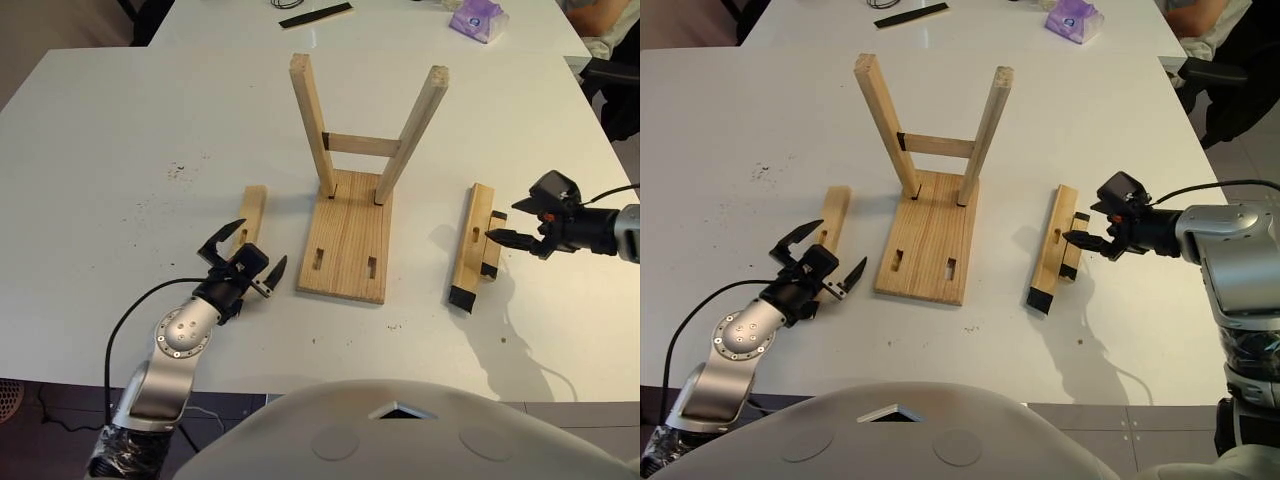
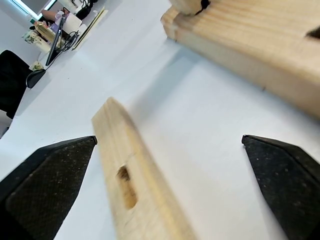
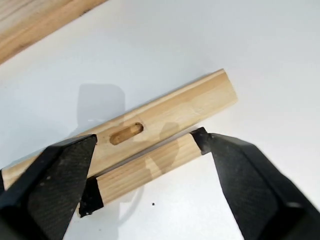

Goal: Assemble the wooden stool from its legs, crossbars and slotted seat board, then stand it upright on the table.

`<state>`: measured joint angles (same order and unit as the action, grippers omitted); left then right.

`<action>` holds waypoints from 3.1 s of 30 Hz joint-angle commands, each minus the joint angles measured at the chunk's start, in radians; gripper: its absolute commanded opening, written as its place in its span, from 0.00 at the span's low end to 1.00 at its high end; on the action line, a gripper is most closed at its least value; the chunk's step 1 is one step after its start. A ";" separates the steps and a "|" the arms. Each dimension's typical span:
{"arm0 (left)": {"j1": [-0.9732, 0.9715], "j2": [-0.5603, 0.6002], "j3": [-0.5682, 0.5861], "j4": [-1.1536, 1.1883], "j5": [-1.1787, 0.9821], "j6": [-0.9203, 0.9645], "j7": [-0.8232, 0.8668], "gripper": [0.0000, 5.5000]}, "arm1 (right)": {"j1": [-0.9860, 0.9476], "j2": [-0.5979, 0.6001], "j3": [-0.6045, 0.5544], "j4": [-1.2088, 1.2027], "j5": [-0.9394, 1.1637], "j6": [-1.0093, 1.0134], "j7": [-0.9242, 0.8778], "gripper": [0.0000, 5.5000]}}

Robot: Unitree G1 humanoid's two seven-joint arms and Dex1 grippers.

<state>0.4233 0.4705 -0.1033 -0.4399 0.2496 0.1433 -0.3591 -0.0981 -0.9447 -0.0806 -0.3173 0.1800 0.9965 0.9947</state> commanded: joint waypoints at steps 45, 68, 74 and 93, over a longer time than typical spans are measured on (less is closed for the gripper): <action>-0.070 -0.088 -0.132 0.055 0.088 0.027 0.046 0.98 | 0.119 0.096 0.161 0.366 -0.067 -0.265 -0.326 0.33; -0.274 -0.072 0.387 -0.451 -0.903 0.406 -0.031 0.98 | -0.446 0.149 -0.202 0.356 0.520 -0.154 0.046 0.24; -0.552 0.029 0.417 -0.398 -1.325 0.505 0.017 0.98 | -0.440 0.098 -0.269 0.146 0.889 0.050 0.248 0.24; -0.736 0.096 0.179 -0.376 -1.693 0.535 0.021 0.80 | -0.495 0.166 0.044 0.061 0.813 -0.089 0.386 0.24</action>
<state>-0.2958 0.5459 0.1037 -0.8062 -1.4355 0.6638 -0.3233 -0.5638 -0.7880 -0.0612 -0.2498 1.0127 0.9294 1.3704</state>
